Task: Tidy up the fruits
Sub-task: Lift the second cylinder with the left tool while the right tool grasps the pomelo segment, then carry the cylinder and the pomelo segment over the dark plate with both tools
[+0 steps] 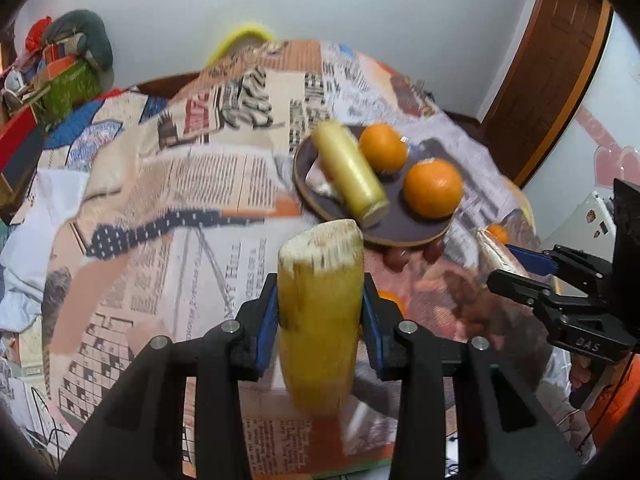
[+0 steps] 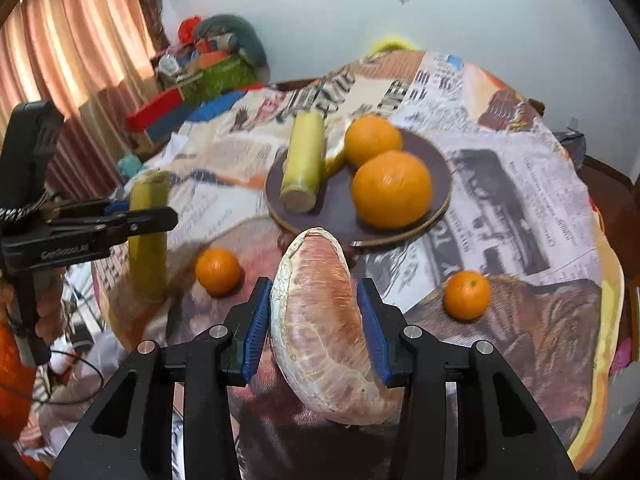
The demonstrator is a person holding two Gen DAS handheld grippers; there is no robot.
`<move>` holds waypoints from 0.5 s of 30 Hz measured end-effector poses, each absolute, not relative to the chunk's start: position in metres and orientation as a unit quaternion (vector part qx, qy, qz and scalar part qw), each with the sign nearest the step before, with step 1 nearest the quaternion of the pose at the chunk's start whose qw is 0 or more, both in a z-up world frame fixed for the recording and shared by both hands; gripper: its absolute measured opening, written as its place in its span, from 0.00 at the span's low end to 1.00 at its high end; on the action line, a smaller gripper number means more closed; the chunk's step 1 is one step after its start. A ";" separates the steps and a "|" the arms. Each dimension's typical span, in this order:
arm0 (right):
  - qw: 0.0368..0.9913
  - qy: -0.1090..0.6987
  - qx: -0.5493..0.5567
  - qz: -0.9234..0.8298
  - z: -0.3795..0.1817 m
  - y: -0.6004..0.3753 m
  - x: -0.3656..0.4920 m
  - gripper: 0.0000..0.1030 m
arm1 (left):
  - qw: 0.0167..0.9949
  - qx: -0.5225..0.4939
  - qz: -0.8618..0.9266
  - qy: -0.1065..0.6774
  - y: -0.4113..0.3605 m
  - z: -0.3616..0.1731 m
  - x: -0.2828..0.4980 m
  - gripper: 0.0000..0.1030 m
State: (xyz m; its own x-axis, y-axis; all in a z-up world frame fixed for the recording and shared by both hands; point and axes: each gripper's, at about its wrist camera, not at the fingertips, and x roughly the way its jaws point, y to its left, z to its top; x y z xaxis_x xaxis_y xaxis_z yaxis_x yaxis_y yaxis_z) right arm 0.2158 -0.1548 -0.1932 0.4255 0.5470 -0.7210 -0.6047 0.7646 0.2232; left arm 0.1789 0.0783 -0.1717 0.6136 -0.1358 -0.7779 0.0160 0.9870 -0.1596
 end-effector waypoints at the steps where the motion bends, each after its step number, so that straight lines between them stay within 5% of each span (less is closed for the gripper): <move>1: 0.847 0.409 -0.029 0.339 -0.190 -0.157 0.216 0.39 | 0.899 -0.069 -0.044 0.431 0.077 -0.166 0.178 0.36; 15: 0.884 0.344 0.012 0.315 -0.148 -0.175 0.229 0.39 | 0.923 -0.068 -0.080 0.371 0.051 -0.117 0.192 0.36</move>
State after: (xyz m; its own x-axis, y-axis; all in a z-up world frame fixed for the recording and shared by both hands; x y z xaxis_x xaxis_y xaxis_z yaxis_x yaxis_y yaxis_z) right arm 0.2288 -0.1745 -0.1479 0.5649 0.5652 -0.6012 -0.5489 0.8014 0.2377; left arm 0.1923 0.0506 -0.1173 0.7117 -0.1983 -0.6739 0.0976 0.9779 -0.1847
